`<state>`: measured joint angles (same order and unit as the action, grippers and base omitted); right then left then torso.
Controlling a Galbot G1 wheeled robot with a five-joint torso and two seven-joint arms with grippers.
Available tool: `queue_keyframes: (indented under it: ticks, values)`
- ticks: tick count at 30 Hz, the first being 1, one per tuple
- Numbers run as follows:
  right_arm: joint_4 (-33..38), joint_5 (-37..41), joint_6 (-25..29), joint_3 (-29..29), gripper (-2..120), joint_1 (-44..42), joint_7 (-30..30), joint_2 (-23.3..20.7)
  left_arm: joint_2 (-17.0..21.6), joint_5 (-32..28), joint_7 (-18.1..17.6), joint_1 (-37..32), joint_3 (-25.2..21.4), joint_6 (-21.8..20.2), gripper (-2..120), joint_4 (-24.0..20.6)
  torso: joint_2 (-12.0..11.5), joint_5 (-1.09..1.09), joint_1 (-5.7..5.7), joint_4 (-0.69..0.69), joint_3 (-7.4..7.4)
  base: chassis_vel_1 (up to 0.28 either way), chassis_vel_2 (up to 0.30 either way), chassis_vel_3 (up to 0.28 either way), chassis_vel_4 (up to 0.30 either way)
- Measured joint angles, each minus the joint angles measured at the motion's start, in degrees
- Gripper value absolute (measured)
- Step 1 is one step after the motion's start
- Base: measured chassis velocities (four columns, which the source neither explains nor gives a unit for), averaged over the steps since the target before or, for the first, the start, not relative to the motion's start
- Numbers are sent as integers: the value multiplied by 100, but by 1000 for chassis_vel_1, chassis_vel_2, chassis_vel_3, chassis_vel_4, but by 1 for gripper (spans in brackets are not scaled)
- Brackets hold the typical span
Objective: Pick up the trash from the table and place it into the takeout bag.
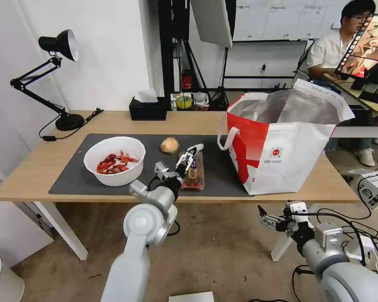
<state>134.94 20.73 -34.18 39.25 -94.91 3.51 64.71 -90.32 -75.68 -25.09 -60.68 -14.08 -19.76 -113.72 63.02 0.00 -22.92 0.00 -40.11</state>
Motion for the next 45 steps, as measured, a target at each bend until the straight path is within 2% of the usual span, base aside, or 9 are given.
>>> queue_keyframes:
  ticks: [14, 15, 17, 24, 26, 29, 31, 35, 45]
  values:
    - [42, 84, 10, 85, 100, -25, -2, -51, 1089, 1903, 430, 600, 406, -181, 97, 334, 0, -1, 0, 1, 0, 0, 0, 0, 0]
    - [7, 101, 11, 79, 100, 21, -2, -65, 1606, 2715, 733, 825, 605, -206, 83, 560, 0, -2, 0, 0, 0, 0, 0, 0, 0]
    - [-59, 146, 11, 48, 100, 127, -2, -127, 2102, 2839, 879, 1064, 850, -212, 67, 701, 0, -2, 0, 0, 0, 0, 0, 0, 0]
    - [-137, 215, 11, 34, 100, 236, 3, -198, 2529, 2860, 1044, 1220, 1016, -244, 47, 761, 0, -1, 0, 1, 0, 0, 0, 0, 0]
    - [-169, 221, 10, 13, 100, 275, 4, -203, 2595, 2892, 1112, 1213, 1016, -245, 34, 760, 0, -1, 0, 1, 1, 0, 0, 0, 0]
    - [-176, 221, 10, 1, 100, 289, 5, -205, 2611, 2930, 1151, 1209, 1021, -243, 31, 760, 0, -1, 0, 0, 1, 0, 0, 0, 0]
    - [-207, 227, 4, -47, 100, 360, 6, -230, 2728, 3147, 1503, 1235, 1135, -117, 17, 814, 0, -1, 1, 1, 1, 0, 0, 0, 0]
    - [-224, 292, -1, -64, 100, 409, 13, -266, 2912, 3326, 1901, 1382, 1349, 111, 2, 929, 0, 0, 1, 0, 0, 0, 0, 0, 0]
    - [-121, 1983, 47, -157, 100, 663, 242, -467, 3544, 4228, 3213, 1684, 1747, 585, 0, 1123, 0, -1, 1, 1, 0, 0, 0, 0, 0]
